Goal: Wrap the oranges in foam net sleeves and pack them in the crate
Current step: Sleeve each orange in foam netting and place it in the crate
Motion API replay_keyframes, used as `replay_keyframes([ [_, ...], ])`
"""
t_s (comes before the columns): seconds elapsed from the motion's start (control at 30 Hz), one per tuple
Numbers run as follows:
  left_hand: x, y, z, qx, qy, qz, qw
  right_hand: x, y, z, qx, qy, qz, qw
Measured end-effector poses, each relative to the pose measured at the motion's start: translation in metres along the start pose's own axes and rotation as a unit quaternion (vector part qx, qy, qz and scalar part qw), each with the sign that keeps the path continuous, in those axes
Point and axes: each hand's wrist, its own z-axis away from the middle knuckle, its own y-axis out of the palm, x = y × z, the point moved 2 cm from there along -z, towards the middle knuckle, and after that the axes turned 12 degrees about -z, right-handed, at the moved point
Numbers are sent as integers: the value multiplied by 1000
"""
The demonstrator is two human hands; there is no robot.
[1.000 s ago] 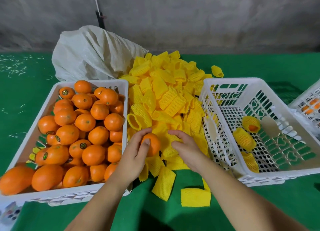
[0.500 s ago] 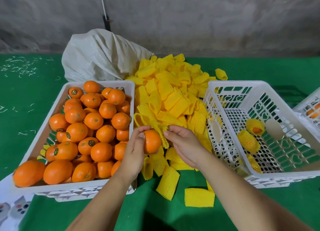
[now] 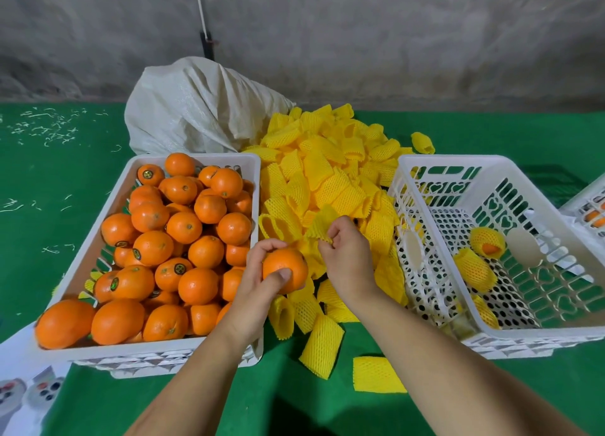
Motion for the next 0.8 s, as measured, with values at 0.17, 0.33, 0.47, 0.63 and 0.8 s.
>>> replay_keyframes([
  [0.17, -2, 1, -2, 24, 42, -96, 994, 7, 19, 2, 76, 15, -88, 993],
  [0.33, -5, 9, -7, -27, 7, -93, 995, 8, 3, -6, 125, 15, -105, 986],
  [0.47, -1, 12, -9, -91, -9, -71, 993, 11, -9, 2, 132, -109, -9, 985],
  [0.63, 0, 20, -7, -158, -34, -18, 987, 14, -1, 33, 103, -224, 35, 968],
  [0.8, 0, 30, 1, -158, -66, 183, 968, 21, 6, 47, 74, -253, 6, 965],
])
